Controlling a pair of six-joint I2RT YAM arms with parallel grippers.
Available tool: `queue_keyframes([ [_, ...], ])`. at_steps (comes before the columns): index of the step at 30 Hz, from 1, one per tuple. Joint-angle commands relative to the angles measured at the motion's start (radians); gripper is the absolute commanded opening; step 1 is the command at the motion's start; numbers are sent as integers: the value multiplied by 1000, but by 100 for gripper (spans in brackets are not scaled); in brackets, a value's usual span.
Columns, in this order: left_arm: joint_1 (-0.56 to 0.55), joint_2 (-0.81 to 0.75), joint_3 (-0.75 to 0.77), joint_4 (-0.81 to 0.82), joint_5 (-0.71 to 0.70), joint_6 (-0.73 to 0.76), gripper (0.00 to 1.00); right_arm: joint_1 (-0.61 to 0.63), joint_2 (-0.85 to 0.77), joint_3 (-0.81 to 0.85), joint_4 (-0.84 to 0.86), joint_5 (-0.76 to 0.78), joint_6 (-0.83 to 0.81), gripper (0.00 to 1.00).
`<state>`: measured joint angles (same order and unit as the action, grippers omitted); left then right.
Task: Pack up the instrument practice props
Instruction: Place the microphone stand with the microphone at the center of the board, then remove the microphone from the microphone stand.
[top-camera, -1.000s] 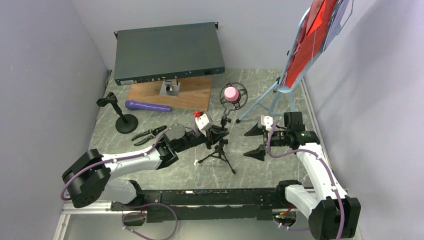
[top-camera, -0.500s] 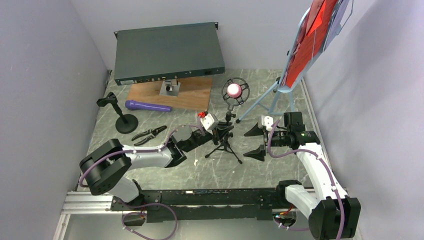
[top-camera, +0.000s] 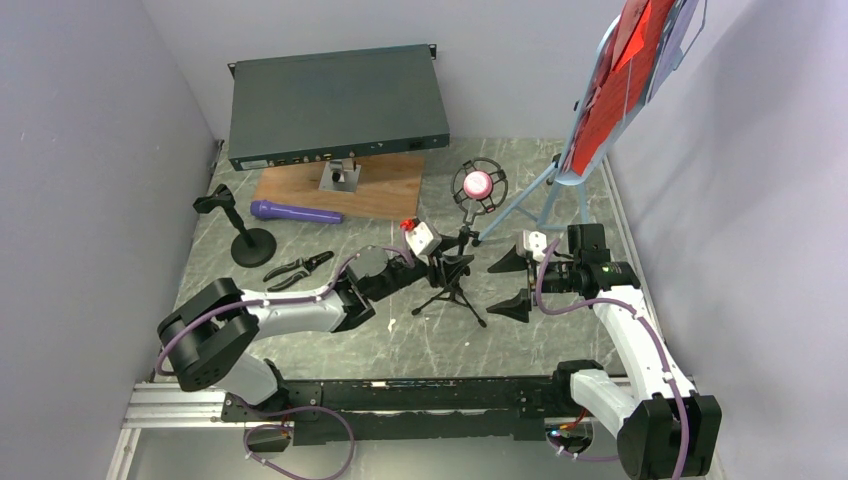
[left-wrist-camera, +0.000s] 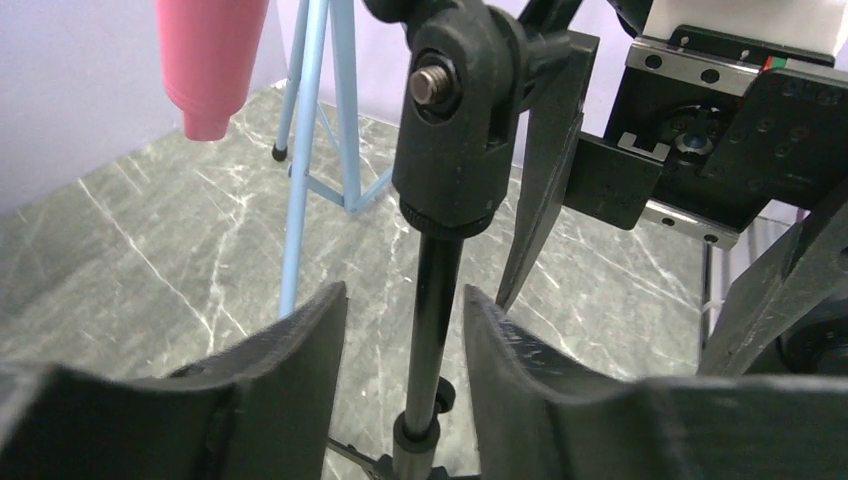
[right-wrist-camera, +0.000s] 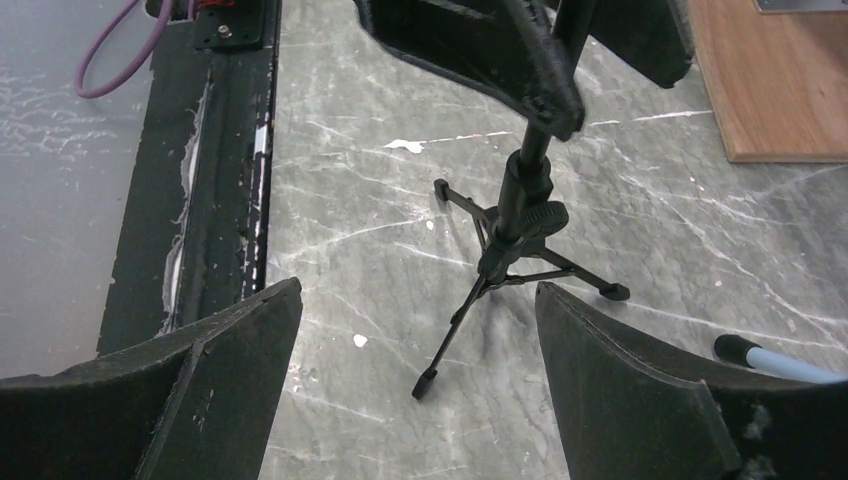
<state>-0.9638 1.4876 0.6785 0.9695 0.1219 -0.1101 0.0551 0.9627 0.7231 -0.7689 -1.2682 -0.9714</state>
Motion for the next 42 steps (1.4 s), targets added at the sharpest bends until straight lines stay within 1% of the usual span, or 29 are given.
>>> queue_keyframes([
  [1,-3,-83,25,-55,-25,-2,56,1,-1,8,57,-66,25,89],
  [4,-3,-132,12,-113,-33,-5,66,3,6,0,82,-78,54,89],
  [10,-3,-260,-7,-244,-47,7,82,9,17,-10,118,-85,94,89],
  [13,-2,-342,26,-359,-41,48,90,10,21,-10,116,-83,91,89],
  [16,-1,-409,87,-501,-25,116,92,10,20,-8,112,-78,84,89],
  [19,1,-453,147,-606,-16,176,95,10,19,-7,105,-75,77,89],
  [24,10,-452,253,-711,15,233,97,10,18,-5,100,-73,73,89],
  [27,22,-408,325,-707,50,268,98,11,18,-5,100,-73,71,89],
  [30,30,-351,380,-663,85,303,98,11,16,-5,99,-70,71,89],
  [33,31,-294,394,-561,125,367,97,10,15,-4,96,-69,68,89],
  [39,32,-175,398,-372,139,528,96,9,12,-1,87,-67,58,89],
  [42,32,-133,413,-311,132,545,95,10,9,1,81,-66,52,89],
])
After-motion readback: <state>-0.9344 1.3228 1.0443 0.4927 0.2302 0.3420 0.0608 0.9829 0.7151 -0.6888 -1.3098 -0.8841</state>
